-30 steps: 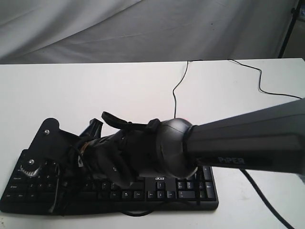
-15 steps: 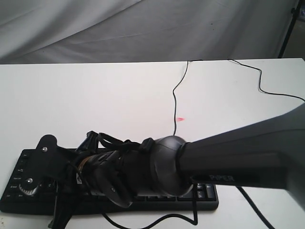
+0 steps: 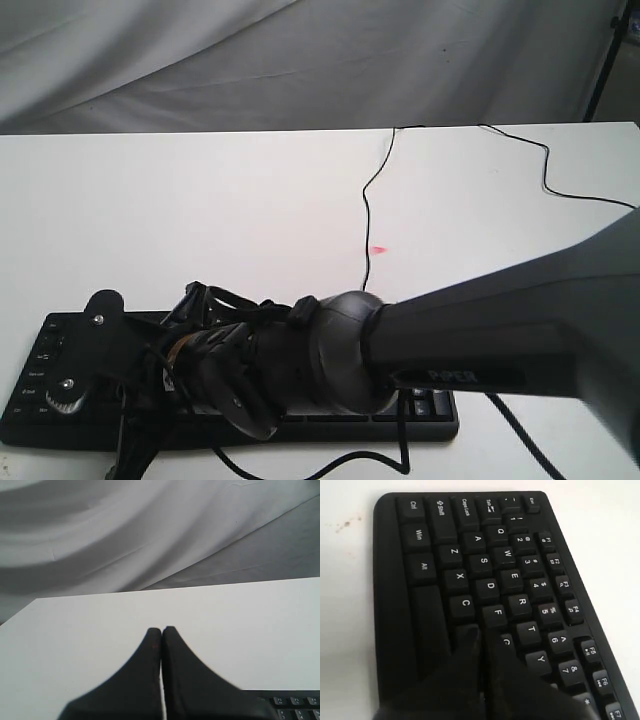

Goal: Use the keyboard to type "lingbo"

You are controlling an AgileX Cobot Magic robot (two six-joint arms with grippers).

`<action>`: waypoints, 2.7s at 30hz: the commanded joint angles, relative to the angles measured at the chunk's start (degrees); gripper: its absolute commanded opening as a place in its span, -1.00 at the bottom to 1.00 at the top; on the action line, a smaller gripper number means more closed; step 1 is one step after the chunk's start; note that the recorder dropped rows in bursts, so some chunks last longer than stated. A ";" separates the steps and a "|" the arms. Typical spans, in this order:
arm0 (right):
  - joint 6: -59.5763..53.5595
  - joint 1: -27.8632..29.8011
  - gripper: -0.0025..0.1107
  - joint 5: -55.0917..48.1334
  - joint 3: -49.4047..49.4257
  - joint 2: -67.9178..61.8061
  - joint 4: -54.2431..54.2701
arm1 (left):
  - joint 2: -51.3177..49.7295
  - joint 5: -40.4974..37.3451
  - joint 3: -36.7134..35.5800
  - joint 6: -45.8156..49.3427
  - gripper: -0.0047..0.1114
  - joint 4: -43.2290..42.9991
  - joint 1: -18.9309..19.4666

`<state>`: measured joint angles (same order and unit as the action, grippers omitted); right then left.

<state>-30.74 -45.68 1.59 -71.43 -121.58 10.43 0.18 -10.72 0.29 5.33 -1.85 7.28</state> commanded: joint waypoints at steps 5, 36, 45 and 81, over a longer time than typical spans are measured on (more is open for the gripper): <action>-0.28 -0.18 -0.96 1.73 0.02 -2.31 0.97 | -0.18 0.25 -0.29 -0.16 -0.91 0.03 -0.22; -0.28 5.78 -0.96 1.43 6.26 7.30 -0.42 | -0.18 0.25 -0.29 -0.16 -0.91 0.03 -0.22; -0.92 8.04 -0.96 1.76 6.26 7.30 -0.65 | -0.18 0.25 -0.29 -0.16 -0.91 0.03 -0.22; 2.50 7.96 -0.96 -0.81 6.26 3.80 -0.54 | -0.18 0.25 -0.29 -0.16 -0.91 0.03 -0.22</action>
<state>-28.58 -37.33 1.06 -65.52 -117.40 10.31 0.18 -10.72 0.29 5.33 -1.85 7.28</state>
